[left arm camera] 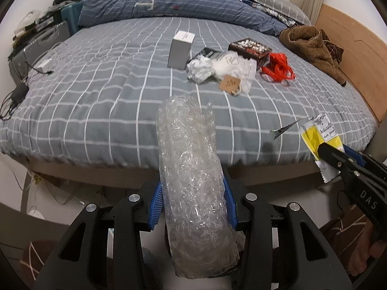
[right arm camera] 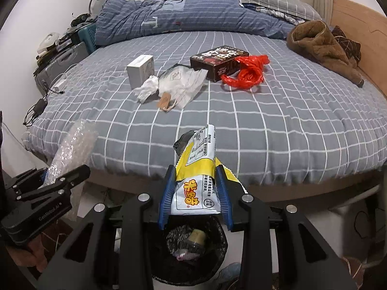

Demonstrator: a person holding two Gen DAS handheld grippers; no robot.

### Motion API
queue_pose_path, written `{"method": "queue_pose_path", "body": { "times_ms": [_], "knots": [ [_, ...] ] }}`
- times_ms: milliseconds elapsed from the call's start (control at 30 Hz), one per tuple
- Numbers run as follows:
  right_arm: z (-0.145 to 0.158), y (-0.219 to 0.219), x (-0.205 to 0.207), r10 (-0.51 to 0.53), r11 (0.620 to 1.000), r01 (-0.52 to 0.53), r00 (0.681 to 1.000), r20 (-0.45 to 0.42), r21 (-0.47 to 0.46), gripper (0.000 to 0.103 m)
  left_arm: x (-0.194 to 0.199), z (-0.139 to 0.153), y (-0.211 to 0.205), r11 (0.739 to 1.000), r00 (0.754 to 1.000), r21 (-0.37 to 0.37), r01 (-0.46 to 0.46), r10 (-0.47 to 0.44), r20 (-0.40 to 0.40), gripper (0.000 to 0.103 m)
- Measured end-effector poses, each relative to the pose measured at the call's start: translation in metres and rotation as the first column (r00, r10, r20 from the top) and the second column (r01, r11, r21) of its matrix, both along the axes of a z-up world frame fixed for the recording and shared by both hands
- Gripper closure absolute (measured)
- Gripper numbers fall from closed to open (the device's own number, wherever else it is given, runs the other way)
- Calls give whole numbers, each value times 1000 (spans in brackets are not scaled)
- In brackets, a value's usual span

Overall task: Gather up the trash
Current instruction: 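Carry the bubble wrap and snack wrapper with both tools over the trash bin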

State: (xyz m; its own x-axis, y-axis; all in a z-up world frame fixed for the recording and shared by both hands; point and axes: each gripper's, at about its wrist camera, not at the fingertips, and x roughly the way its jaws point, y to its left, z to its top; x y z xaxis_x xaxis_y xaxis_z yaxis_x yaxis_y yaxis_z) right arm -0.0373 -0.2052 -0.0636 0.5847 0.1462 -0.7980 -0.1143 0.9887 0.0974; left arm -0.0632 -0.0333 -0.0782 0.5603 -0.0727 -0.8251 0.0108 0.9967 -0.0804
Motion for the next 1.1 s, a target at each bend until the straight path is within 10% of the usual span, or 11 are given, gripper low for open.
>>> {"method": "queue_pose_path", "body": {
  "times_ms": [700, 1100],
  "knots": [
    [-19, 14, -51, 26, 1000, -27, 995, -100, -11, 71, -51, -30, 8, 1000, 993, 11, -15, 16, -119, 61],
    [-77, 26, -47, 45, 998, -54, 975, -217, -36, 71, -45, -81, 16, 1000, 978, 5, -17, 18, -208, 62]
  ]
}}
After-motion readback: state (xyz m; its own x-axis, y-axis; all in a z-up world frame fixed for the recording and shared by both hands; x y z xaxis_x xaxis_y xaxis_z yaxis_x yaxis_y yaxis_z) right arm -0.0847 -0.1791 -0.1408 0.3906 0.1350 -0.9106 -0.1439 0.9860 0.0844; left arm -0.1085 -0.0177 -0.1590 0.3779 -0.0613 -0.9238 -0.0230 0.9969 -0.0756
